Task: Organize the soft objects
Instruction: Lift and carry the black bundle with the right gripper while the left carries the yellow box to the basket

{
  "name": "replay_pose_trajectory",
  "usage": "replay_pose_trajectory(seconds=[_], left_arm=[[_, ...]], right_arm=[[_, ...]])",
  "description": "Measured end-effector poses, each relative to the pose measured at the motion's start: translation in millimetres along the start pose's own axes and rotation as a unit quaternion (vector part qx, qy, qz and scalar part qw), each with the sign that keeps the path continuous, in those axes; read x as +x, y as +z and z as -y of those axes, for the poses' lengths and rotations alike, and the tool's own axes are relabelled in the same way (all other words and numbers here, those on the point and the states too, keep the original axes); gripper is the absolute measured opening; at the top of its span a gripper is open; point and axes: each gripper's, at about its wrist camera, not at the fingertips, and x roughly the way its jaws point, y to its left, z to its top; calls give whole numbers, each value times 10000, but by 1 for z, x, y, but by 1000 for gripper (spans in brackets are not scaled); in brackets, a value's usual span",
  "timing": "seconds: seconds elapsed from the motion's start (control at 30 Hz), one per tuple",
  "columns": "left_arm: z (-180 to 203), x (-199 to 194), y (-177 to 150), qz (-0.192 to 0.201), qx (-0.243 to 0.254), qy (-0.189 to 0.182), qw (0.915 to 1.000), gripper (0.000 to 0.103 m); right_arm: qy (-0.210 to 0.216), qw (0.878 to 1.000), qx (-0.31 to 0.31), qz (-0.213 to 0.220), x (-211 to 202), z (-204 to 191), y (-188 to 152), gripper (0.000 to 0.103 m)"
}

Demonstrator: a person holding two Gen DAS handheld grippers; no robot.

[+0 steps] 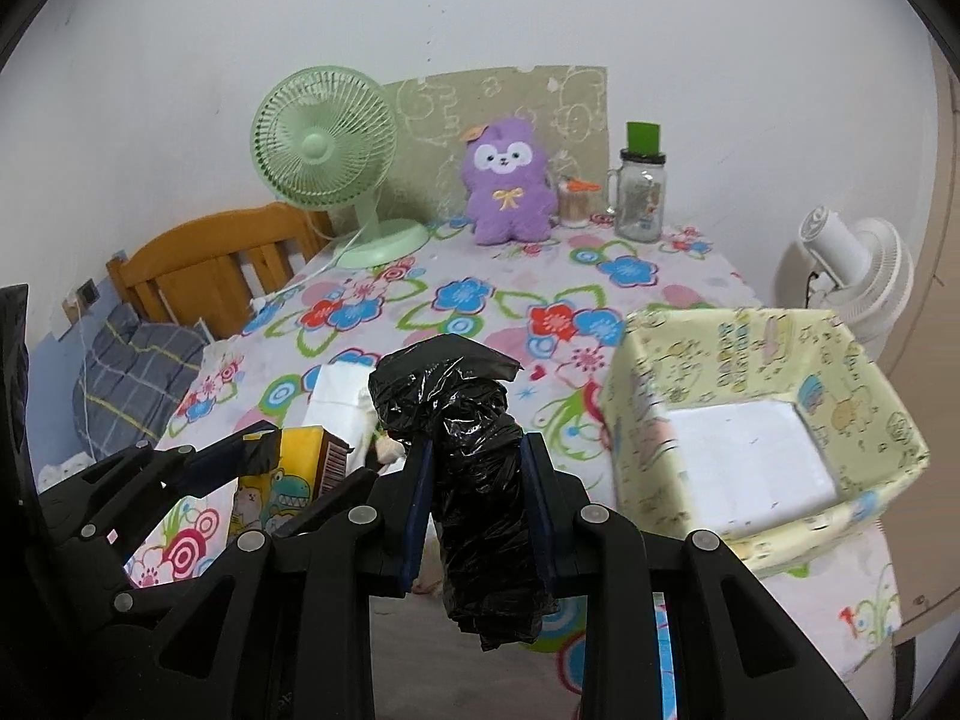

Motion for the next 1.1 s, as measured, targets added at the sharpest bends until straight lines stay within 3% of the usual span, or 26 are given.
replay_pose_trajectory(seconds=[0.6,1.1], left_arm=[[54,-20,45,348,423,-103,9984,57],[103,-7,72,438,723,-354,9958,57]], right_arm=[[-257,9988,211,360,-43,47,34,31],[-565,9962,393,529,-61,101,47,31]])
